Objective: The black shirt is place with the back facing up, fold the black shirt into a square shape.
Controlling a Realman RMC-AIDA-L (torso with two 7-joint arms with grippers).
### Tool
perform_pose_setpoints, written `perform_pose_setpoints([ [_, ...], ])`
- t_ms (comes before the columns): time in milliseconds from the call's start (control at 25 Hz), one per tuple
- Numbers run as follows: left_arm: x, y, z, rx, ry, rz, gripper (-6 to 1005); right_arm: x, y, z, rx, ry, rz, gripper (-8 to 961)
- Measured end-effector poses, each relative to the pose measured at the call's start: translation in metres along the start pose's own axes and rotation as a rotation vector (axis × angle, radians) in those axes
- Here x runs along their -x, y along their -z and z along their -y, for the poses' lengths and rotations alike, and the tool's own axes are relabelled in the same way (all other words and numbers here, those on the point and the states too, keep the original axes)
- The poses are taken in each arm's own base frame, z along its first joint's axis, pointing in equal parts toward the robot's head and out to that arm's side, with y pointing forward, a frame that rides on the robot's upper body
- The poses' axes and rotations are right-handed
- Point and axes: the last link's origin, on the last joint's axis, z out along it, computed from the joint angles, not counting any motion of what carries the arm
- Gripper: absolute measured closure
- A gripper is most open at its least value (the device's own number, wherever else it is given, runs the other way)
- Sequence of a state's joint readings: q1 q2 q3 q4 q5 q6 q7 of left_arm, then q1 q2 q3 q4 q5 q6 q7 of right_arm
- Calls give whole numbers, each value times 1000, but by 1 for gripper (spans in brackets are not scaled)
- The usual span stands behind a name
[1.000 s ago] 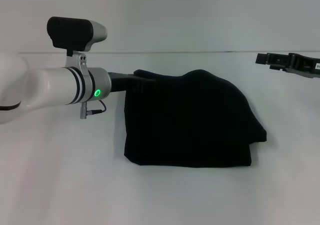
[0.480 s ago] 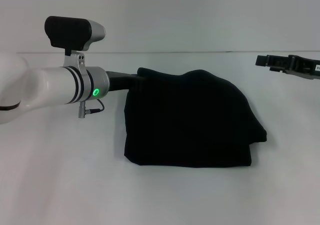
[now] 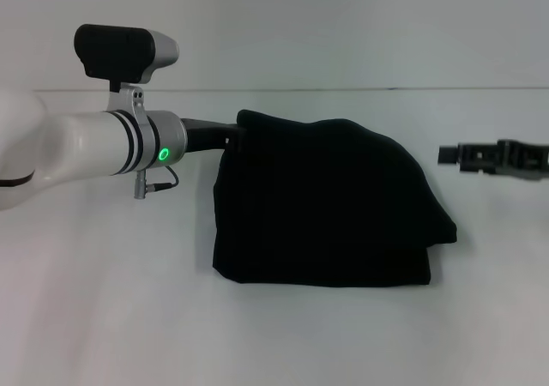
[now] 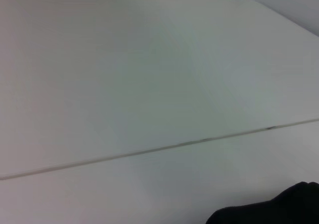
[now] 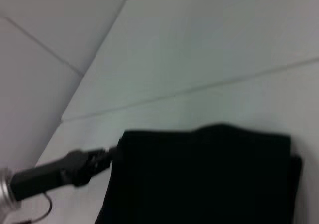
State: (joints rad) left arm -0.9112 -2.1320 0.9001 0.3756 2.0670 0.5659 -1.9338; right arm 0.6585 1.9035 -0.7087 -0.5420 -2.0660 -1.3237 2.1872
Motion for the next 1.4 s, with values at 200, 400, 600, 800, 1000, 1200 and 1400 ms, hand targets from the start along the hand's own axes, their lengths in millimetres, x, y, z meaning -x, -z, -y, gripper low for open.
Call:
perform_pose_setpoints([
  [200, -1, 1, 1, -2, 2, -3, 964, -18, 7, 8, 16, -52, -70, 267],
  [400, -1, 1, 2, -4, 3, -4, 954, -32, 2, 10, 9, -67, -110, 276],
  [600, 0, 2, 3, -6, 4, -4, 944, -36, -11, 7, -5, -53, -136, 285],
  [800, 1, 2, 3, -6, 5, -2, 934, -36, -20, 4, -12, -47, -130, 331],
  [1000, 1, 1, 3, -6, 5, -1, 924, -39, -26, 1, -3, -48, -137, 361],
  [1200, 1, 1, 3, -7, 6, -2, 914, -43, -28, 1, -5, -48, -149, 486],
  [1400, 1, 2, 4, -8, 4, -1, 905, -46, -26, 3, -8, -49, -155, 597],
])
